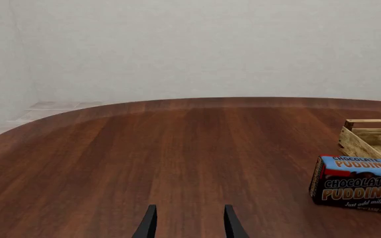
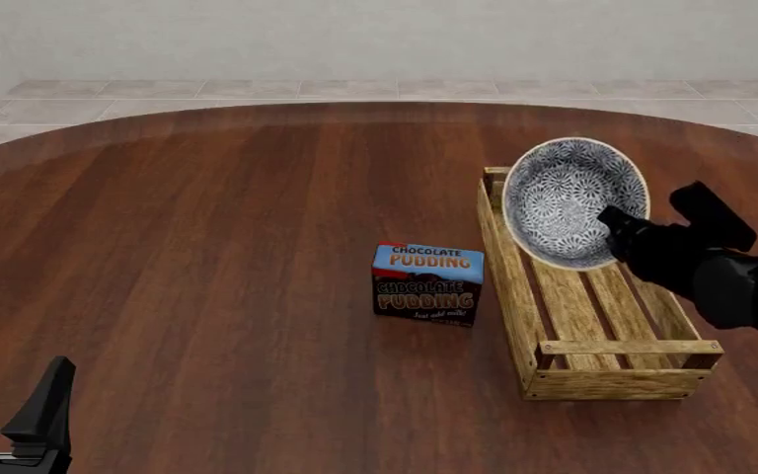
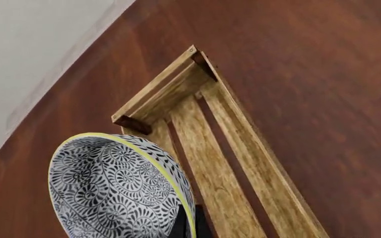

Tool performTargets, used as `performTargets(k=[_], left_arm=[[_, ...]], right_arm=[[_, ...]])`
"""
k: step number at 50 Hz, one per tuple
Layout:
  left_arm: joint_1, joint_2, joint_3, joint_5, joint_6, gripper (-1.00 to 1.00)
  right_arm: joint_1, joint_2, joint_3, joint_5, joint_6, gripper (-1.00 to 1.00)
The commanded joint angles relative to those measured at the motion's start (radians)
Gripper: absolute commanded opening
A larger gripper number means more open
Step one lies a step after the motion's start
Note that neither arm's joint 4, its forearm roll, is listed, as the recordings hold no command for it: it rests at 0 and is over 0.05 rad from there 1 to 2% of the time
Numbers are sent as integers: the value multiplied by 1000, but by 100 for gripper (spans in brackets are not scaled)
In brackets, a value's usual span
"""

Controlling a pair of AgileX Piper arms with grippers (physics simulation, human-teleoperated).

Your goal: Pick up the bowl on the left and put it in the tray.

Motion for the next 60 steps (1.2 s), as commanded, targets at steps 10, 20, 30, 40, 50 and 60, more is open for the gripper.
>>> performTargets(k=[10,20,30,40,50,60], left_arm=[[0,0,0,0,0,100],[0,0,0,0,0,100],[0,0,0,0,0,100],[0,0,0,0,0,100],[0,0,0,0,0,100],[0,0,0,0,0,100]], right_arm=[[-35,63,22,-61,61,-100],[-29,110,26,-90,86,-100],[-18,155,30,-122,119,-100],[-12,165,23,-117,135,-100],[-16,175,23,-122,143,-100],[-48,210,11,-124,146,-100]])
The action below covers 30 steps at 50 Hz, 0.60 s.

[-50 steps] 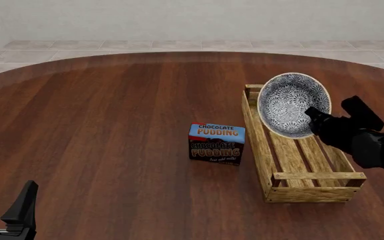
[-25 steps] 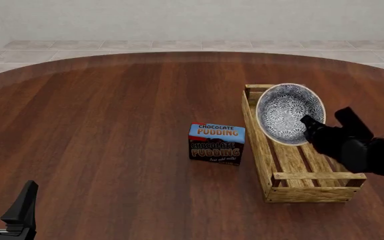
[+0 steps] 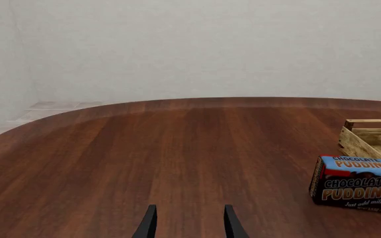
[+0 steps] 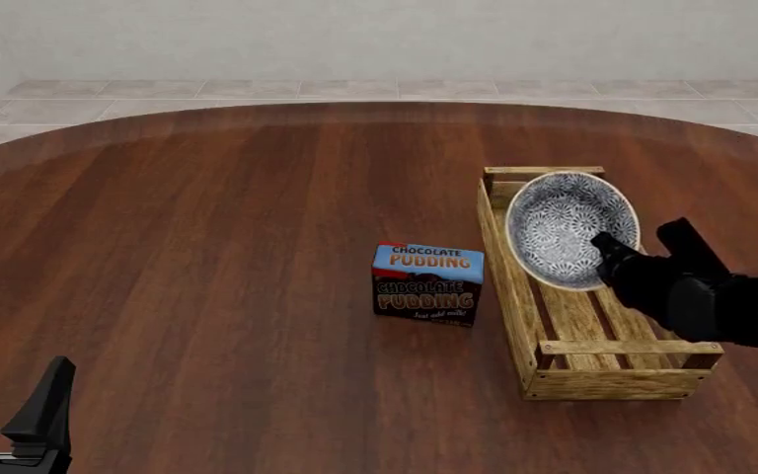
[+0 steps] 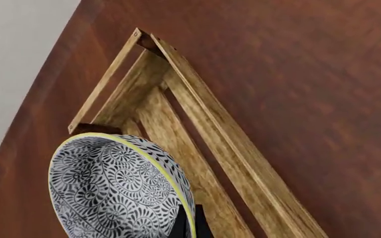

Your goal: Pick up the bowl on the left and put it in the tray.

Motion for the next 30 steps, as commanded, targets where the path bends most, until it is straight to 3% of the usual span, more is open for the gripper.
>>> performTargets(k=[1,30], left_arm=[[0,0,0,0,0,100],[0,0,0,0,0,100]], right_arm=[[-18,29,-13,-9,16,-100],[-21,73,-31,-12,22,-100]])
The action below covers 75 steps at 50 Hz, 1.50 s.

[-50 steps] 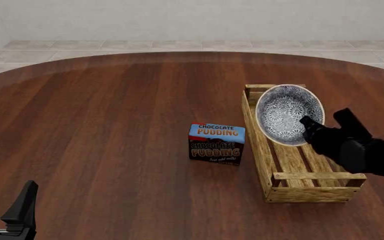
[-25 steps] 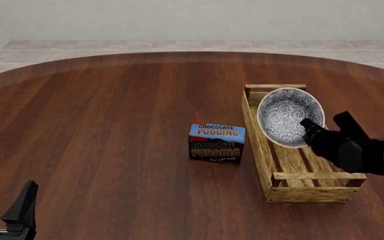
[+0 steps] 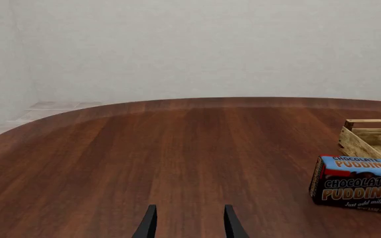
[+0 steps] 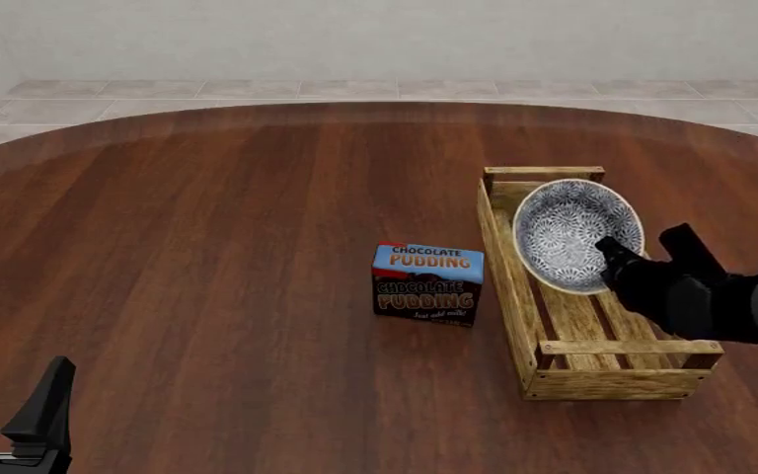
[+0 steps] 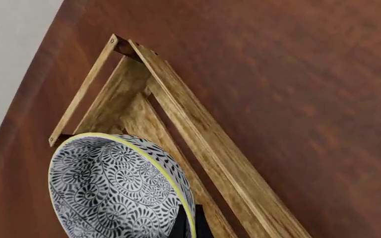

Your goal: Pick up the bowl on the left and put it in the tray.

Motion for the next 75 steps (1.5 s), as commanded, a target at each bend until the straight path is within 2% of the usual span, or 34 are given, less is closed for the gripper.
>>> performTargets(k=[1,28,36,38,39,41,42,43,44,52,55,56,69,75], left_arm=[[0,0,0,0,0,100],[0,0,0,0,0,100],[0,0,0,0,0,100],[0,0,0,0,0,100],[0,0,0,0,0,100],[0,0,0,0,0,100],[0,0,0,0,0,100],[0,0,0,0,0,100],[0,0,0,0,0,100],[0,0,0,0,0,100],[0,0,0,0,0,100],[0,0,0,0,0,100],[0,0,0,0,0,100],[0,0,0,0,0,100]], right_arm=[[8,17,-9,-9,9,-100],[0,61,-9,-34,15,-100],[36,68,2,-55,31,-100],[10,65,-8,-38,11,-100],[25,70,-2,-49,25,-100],[30,50,-11,-41,-2,-100],[50,47,-4,-52,9,-100],[113,32,15,-86,29,100],[72,43,1,-59,18,100],[71,48,4,-67,24,100],[60,47,-1,-59,10,100],[72,51,5,-68,21,100],[61,36,5,-59,4,100],[82,-47,59,-62,29,100]])
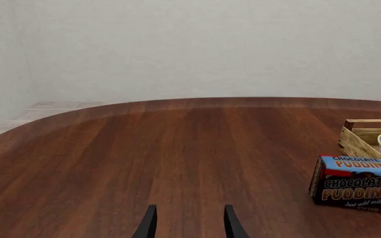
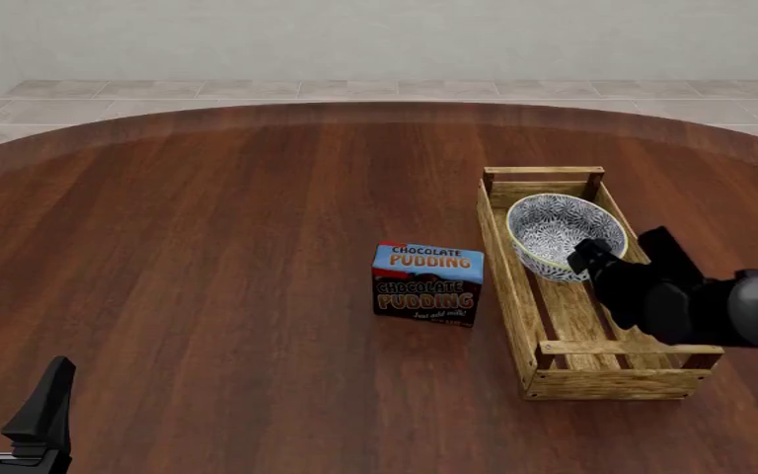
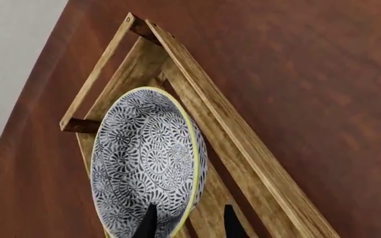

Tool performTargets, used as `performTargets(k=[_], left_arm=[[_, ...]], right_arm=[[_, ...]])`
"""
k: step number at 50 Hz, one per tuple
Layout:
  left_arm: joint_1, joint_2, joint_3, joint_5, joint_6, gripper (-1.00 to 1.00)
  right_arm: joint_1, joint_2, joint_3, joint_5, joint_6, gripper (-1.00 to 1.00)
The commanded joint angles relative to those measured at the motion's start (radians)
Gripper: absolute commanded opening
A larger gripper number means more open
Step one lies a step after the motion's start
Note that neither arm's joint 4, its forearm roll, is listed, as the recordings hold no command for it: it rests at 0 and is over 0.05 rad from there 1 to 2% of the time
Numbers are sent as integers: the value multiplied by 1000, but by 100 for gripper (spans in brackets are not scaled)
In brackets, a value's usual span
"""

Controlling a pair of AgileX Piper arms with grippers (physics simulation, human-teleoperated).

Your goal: Pick up the bowl on the left and put it in the tray.

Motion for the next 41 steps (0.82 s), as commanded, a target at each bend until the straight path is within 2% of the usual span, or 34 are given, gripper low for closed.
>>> performTargets(k=[1,8,17,30,32,33,34,36,39,40,41], left_arm=[[0,0,0,0,0,100],[0,0,0,0,0,100],[0,0,0,0,0,100],[0,0,0,0,0,100],[0,0,0,0,0,100],[0,0,0,0,0,100],[0,0,0,0,0,100],[0,0,0,0,0,100],[0,0,0,0,0,100],[0,0,0,0,0,100],[0,0,0,0,0,100]], right_arm=[[21,-97,62,-2,22,100],[60,-247,117,35,28,100],[106,-473,138,155,4,100],[170,-613,135,231,-30,100],[180,-635,127,242,-62,100],[201,-647,148,218,-41,100],[212,-659,152,211,-44,100],[230,-716,144,214,-97,100],[228,-736,152,213,-99,100],[239,-764,147,214,-131,100],[252,-819,160,189,-136,100]])
